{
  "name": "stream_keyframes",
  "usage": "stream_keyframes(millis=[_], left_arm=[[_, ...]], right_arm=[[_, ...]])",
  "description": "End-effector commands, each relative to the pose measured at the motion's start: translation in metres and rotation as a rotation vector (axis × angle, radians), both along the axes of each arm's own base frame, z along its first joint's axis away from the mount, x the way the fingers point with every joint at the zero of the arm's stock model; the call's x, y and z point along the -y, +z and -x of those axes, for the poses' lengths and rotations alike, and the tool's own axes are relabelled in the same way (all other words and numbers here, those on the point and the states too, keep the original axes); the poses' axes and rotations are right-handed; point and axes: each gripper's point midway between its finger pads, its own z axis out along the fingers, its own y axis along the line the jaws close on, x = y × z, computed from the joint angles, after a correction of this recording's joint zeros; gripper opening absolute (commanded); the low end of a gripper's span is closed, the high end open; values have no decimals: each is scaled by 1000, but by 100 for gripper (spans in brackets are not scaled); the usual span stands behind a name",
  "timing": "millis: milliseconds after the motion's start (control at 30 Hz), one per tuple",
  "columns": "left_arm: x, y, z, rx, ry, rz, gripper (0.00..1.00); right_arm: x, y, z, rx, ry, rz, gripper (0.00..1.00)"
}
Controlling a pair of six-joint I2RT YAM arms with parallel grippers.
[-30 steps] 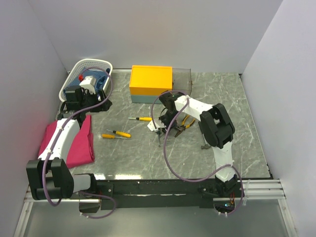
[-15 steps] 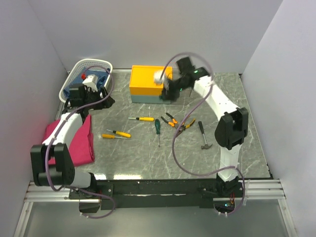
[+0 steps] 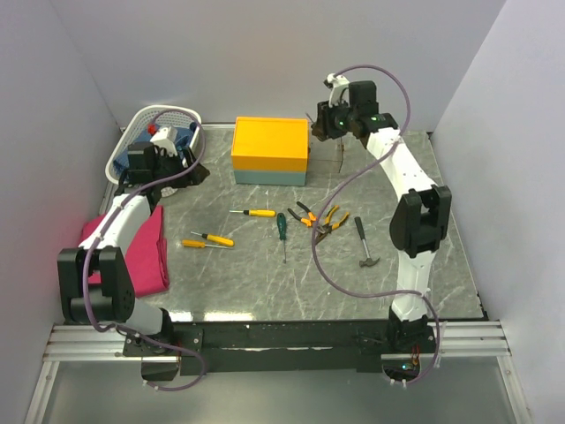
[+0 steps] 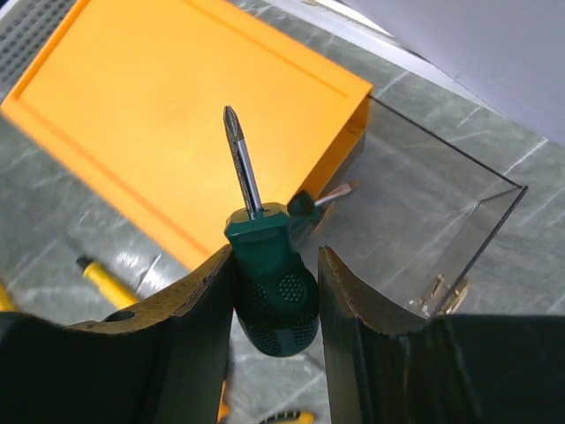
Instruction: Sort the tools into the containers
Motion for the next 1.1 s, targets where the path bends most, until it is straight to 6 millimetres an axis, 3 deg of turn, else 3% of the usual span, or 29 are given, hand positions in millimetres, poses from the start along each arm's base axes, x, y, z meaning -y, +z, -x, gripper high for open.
stream_keyframes(millis=[0, 33, 167, 267, 367, 400, 500, 533, 600, 633, 700, 733, 767, 800, 867, 933, 1067], left_arm=[[6, 44, 2, 105, -5, 29, 73], [7, 47, 4, 107, -14, 35, 72], [5, 52, 9, 117, -8, 24, 73], [3, 52, 11, 122, -10, 6, 73], [2, 55, 12, 128, -7, 7, 73], [-1, 57, 12, 130, -2, 8, 72], [-4, 55, 11, 128, 6, 4, 73], [-5, 55, 11, 128, 10, 5, 73], [-5, 52, 9, 123, 11, 9, 73], [-5, 54, 9, 129, 12, 10, 73], [-4, 56, 10, 131, 11, 12, 73], [-5, 57, 10, 133, 12, 11, 73], [-6, 58, 11, 131, 14, 5, 73], [-7, 61, 13, 136, 14, -1, 73], [-11, 59, 15, 131, 24, -26, 73], [-15, 54, 19, 123, 40, -42, 73], [-17, 63, 26, 120, 63, -4, 73]], right_arm=[[13, -8, -40, 31, -199, 4, 11], [17, -14, -42, 14, -238, -7, 20], [17, -34, -41, -23, -240, -4, 25], [10, -25, -36, -12, -200, -17, 46], [-4, 17, -25, 96, -99, 10, 55], [-22, 44, -13, 163, -34, 13, 60], [-49, 69, 13, 254, 73, 67, 75], [-54, 61, 20, 234, 80, 80, 81], [-68, 60, 38, 208, 106, 62, 84], [-73, 39, 50, 153, 131, 71, 84], [-86, 27, 76, 109, 182, 72, 84], [-97, -1, 98, 40, 230, 94, 83], [-103, -4, 114, 28, 255, 104, 82], [-101, -23, 124, -18, 224, 150, 81], [-119, -29, 153, -54, 286, 136, 78], [-130, -49, 176, -110, 316, 136, 73], [-139, -81, 192, -265, 248, 73, 73]])
